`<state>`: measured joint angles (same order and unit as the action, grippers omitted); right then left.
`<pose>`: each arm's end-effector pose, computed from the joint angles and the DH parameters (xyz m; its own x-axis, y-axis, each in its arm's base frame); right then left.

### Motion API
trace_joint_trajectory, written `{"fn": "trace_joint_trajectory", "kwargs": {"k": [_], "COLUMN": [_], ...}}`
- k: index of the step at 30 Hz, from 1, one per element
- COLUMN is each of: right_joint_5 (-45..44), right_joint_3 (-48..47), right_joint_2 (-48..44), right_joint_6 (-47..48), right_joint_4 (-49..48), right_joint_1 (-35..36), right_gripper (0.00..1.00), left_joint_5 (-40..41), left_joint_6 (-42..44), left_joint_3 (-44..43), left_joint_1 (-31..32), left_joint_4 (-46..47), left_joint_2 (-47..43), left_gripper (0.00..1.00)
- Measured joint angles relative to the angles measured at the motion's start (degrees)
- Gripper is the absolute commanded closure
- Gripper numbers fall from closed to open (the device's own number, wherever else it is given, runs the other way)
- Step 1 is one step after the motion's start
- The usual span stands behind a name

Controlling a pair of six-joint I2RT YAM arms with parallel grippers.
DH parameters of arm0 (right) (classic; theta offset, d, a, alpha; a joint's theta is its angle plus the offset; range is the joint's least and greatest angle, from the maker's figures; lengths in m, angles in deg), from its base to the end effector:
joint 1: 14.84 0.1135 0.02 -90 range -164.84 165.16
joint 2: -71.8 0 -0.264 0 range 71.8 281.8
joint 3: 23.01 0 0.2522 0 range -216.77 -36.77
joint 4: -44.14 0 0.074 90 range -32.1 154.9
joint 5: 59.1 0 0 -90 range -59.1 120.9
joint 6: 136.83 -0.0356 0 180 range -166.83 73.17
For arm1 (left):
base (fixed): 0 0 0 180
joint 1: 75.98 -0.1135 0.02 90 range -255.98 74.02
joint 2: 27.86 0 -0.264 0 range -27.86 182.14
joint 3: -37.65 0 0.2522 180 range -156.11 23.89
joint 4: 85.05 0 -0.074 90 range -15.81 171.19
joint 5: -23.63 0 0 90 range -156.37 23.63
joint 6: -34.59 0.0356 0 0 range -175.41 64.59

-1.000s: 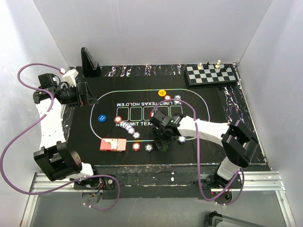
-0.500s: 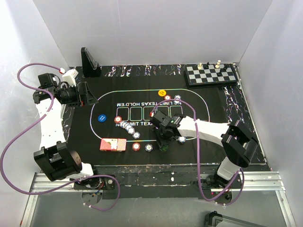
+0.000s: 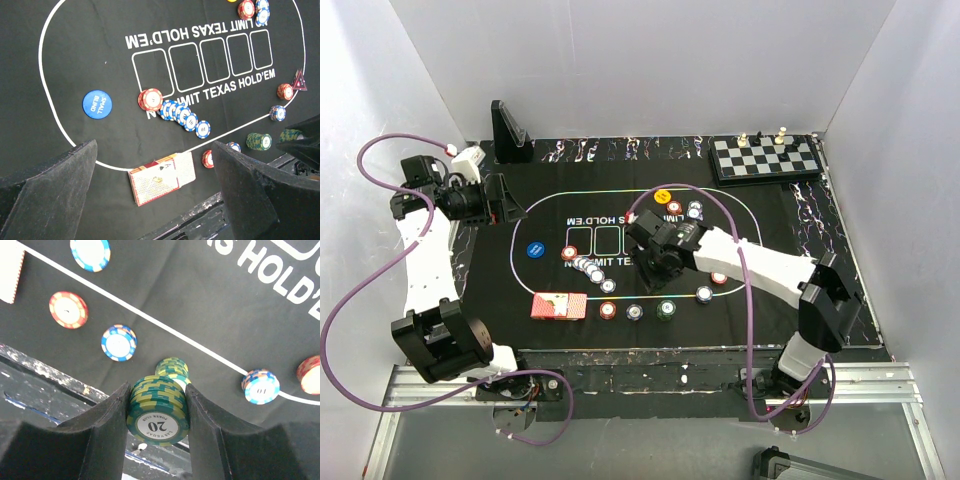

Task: Distribute texas hold em gaming equipment

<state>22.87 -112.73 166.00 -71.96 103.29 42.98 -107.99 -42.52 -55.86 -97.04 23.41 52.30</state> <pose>0.1849 0.2845 0.2592 -0.7739 -0.4403 -0.4553 -0.5262 0.8470 0.0753 0.2635 0.0761 0.3463 -0.7601 -0.1140 -0.6397 0.2335 0.8708 -0.4326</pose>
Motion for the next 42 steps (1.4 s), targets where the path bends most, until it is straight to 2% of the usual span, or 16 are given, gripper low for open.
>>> {"fn": "trace_joint_trajectory", "kwargs": {"k": [5,13,22,34,42], "right_joint_5": [-0.9,-1.7,-0.8,0.9,4.4], "right_joint_3": [-10.5,-31.5,-45.9,-53.5,-57.5], "right_joint_2": [6.8,26.8,39.8,48.5,50.6], "right_joint_6": [1.9,5.9,7.4,7.1,5.8], "right_joint_4": [2.7,5.2,6.4,6.6,7.2], "right_joint_1": [0.0,-0.3,-3.4,-4.8,-4.9], "right_gripper": [0.99,0.99,0.99,0.99,0.99], "left_joint_5": [0.2,0.3,0.2,0.2,0.2], "left_joint_6": [0.0,0.2,0.7,2.1,2.1], "left_joint_3": [1.2,1.5,2.4,2.5,2.5], "left_joint_1": [0.0,0.0,0.0,0.0,0.0], "left_joint_4": [0.9,2.8,4.2,4.3,4.3], "left_joint_2": [0.0,0.5,2.5,3.1,3.1], "left_gripper": [0.0,0.0,0.0,0.0,0.0]}}
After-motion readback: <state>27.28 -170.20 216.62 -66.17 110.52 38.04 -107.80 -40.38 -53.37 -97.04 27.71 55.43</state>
